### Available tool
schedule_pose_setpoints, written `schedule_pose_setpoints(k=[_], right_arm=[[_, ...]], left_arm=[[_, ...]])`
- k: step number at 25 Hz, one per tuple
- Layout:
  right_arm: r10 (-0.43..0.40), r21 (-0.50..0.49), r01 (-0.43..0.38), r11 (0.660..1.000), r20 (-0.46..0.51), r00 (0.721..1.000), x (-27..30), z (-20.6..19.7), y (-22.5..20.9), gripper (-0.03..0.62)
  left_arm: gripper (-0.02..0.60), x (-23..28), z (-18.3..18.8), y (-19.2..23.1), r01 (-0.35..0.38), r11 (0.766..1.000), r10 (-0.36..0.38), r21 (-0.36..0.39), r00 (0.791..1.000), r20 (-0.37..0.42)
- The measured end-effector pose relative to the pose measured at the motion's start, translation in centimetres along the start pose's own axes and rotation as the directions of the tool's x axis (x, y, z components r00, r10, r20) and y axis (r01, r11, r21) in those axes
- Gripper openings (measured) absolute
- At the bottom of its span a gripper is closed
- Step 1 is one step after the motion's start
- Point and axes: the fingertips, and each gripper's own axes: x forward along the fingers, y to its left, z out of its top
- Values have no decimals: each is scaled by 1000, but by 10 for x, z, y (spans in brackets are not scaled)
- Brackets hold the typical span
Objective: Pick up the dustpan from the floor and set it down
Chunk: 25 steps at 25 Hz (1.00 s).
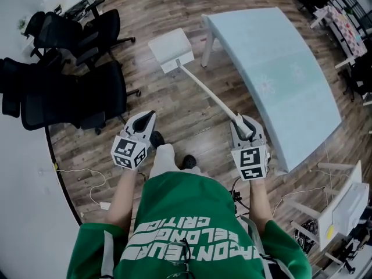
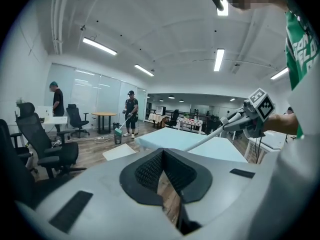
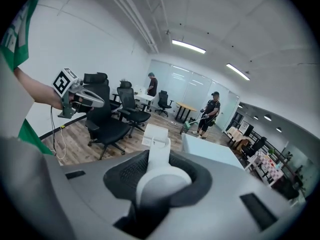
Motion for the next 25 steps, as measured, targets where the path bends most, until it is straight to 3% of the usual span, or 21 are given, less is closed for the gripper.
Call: schedule_pose_setpoints(k=[7,10,25], right_arm=[[-17,8,17,1000,38,999,-23,-2,-7,117],[-19,9,18,1000,44,999,-24,-2,-6,118],[-9,34,9,999,9,1000,-28,-27,3,118]], left_arm=[[2,-6,24,-21,-15,998,10,58,997,70],[2,-7,26,-26,-22,996,17,89,998,65],[2,-6,20,-42,25,997,-29,71,998,58]])
